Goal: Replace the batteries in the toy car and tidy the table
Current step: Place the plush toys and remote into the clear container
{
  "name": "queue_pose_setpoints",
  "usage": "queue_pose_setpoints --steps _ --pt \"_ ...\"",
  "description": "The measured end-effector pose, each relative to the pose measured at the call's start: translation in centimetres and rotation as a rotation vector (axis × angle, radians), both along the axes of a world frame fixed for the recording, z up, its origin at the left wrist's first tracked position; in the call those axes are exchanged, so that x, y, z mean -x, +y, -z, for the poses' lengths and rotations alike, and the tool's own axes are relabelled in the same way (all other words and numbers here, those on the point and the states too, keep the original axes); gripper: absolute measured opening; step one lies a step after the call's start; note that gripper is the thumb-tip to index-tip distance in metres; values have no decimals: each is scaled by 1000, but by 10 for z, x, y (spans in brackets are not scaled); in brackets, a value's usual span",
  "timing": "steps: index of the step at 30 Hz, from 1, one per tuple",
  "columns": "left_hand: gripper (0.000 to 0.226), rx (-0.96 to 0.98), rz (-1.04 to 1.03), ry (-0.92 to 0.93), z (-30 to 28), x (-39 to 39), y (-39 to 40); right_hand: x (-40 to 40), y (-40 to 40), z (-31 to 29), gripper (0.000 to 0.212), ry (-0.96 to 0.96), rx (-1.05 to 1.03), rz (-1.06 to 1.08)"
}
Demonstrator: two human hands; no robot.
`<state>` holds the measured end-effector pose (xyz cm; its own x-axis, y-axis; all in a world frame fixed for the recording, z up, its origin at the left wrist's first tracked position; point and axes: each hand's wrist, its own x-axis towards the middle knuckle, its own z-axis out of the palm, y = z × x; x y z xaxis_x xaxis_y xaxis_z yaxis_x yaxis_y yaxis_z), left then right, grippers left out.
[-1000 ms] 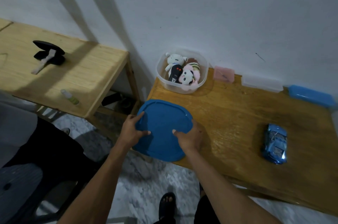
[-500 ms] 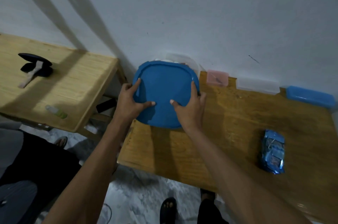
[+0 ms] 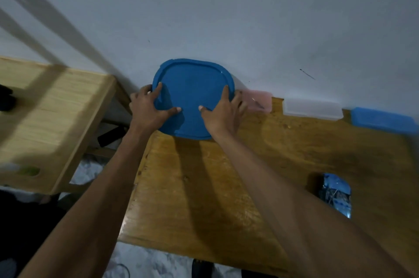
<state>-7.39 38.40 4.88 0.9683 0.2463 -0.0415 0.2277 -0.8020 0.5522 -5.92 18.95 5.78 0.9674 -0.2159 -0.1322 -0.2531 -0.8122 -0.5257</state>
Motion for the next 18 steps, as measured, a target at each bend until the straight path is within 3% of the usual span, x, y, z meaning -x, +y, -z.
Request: queue_pose_setpoints --steps 14,18 --pt "98 -43 59 82 18 1 3 -3 -4 21 96 98 46 -112" --pt "87 -41 75 62 20 2 3 -3 -9 21 102 160 56 -164"
